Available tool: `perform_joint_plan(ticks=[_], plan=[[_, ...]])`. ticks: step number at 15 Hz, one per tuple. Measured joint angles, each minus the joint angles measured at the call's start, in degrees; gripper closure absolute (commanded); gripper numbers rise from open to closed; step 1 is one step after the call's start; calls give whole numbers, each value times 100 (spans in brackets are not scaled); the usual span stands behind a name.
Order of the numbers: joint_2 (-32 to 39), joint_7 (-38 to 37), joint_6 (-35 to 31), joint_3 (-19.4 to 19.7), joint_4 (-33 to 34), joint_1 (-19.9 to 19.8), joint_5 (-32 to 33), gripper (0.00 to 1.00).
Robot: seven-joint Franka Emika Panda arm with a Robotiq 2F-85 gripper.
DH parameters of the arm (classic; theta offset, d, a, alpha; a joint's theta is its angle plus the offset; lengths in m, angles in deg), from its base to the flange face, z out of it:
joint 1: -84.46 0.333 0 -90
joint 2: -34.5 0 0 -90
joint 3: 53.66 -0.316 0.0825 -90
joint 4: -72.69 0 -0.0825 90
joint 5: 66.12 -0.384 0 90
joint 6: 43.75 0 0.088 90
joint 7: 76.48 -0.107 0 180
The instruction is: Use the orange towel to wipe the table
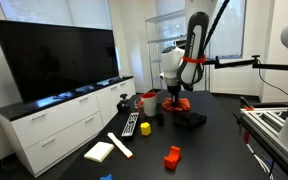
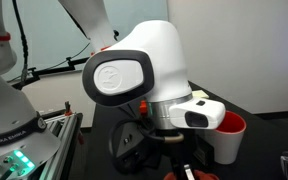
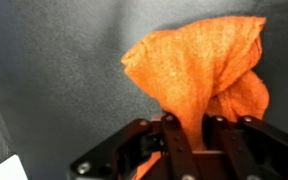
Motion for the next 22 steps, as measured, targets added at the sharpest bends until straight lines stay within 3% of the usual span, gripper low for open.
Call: perform_joint_plan(ticks=[5,15,22], plan=[[-2,367,-206,-15,-45,-389,18,97],[-5,102,-146,-47,-49,241,18,97],[-12,99,-203,20,-103,299,20,97]])
